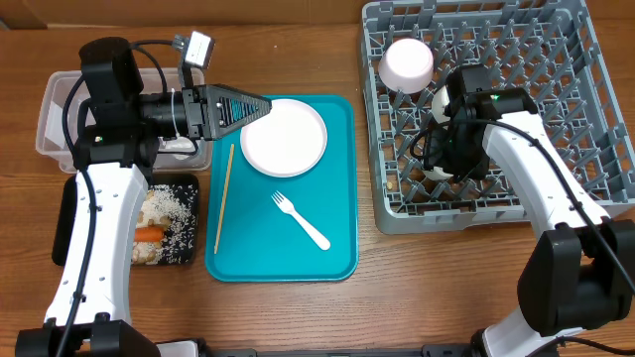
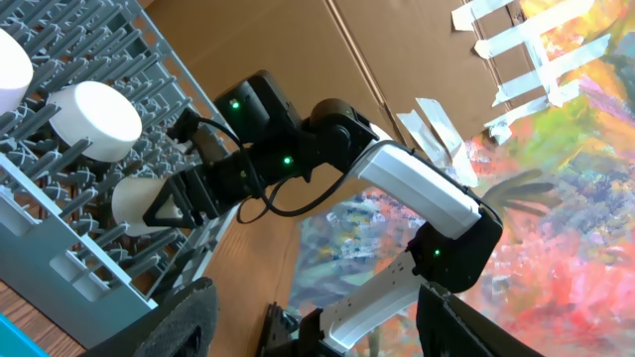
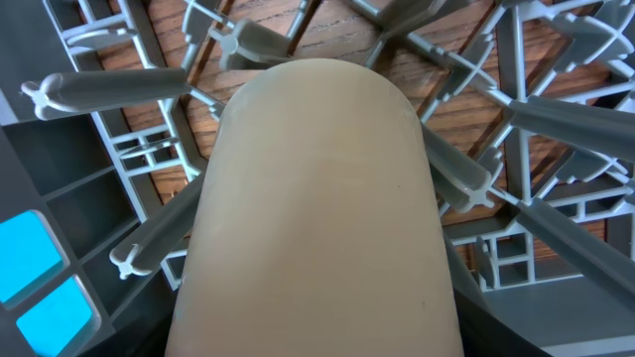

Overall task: Sort waste into correct bins and load items into the dishwasher
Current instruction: 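Lower the white cup into the grey rack with the right gripper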

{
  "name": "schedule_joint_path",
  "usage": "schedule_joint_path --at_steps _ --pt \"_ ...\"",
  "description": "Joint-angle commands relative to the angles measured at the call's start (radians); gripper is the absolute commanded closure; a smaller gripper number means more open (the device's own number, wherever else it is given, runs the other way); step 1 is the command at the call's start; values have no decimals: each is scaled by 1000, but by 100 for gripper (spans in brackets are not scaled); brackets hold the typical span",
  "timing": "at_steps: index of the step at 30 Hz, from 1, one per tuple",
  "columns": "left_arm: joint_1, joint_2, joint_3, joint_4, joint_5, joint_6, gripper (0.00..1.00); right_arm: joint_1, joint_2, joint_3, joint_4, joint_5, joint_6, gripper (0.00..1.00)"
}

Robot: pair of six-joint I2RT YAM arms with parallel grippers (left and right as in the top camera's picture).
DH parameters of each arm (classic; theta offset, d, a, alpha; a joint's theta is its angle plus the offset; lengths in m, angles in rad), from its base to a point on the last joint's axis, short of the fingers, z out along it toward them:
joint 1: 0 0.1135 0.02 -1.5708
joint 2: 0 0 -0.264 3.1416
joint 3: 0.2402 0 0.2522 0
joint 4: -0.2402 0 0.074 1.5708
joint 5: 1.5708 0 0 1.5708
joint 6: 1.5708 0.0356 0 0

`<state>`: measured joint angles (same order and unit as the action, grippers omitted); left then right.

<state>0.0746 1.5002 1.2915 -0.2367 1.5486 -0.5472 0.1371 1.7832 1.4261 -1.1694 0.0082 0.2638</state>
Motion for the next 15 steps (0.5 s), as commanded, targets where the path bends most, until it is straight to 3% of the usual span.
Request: schedule_joint_path --at_steps 1,5,15 --pt "3 3 13 1 -6 24 34 -1 -1 -7 6 17 -3 23" --pt "3 3 13 1 -6 24 34 -2 -2 -3 5 17 -12 11" --pt "3 3 13 1 -6 24 36 -2 -3 199 -101 17 -36 7"
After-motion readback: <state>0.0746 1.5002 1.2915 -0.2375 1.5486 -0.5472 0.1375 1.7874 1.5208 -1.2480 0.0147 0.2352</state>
